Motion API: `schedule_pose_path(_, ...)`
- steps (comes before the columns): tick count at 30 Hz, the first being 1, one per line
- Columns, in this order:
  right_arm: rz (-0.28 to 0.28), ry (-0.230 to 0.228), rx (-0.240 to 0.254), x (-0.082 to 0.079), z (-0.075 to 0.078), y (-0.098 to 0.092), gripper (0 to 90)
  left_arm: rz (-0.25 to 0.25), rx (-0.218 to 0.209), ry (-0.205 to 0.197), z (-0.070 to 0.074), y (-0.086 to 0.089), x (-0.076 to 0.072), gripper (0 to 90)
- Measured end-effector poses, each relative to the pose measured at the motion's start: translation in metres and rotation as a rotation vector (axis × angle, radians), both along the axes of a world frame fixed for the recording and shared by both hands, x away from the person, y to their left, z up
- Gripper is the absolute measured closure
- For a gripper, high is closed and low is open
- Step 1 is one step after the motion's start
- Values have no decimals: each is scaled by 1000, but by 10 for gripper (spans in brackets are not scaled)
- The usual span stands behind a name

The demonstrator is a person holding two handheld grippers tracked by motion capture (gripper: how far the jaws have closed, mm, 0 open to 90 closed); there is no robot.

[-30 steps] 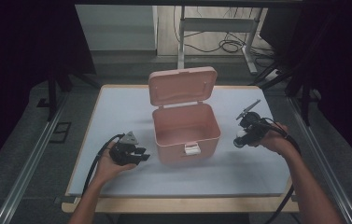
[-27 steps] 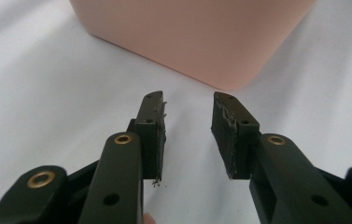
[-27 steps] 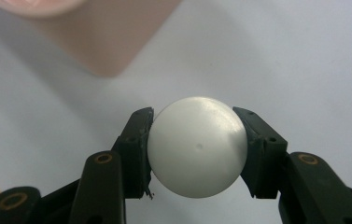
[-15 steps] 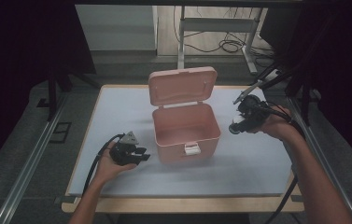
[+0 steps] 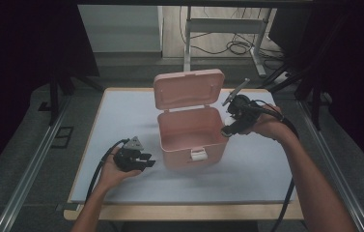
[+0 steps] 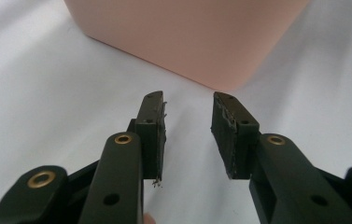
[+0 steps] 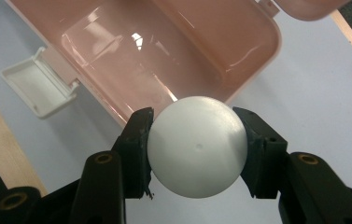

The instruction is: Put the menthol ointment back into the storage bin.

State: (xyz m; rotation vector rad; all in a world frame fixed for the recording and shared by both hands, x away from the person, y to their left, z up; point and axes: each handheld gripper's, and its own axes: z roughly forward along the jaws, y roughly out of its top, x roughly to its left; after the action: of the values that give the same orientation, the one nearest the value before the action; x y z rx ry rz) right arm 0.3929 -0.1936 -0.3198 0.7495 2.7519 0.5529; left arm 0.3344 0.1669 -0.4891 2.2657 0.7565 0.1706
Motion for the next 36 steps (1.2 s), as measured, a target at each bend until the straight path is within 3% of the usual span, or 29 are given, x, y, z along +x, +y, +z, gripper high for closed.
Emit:
schedule_pose_path(14,44,33,-40,13,-15,30,508,3,-2,1,0,1,0,644)
schedule_pose_path(36,52,114,-92,28,-67,47,508,6,4,4,-2,4,0,643)
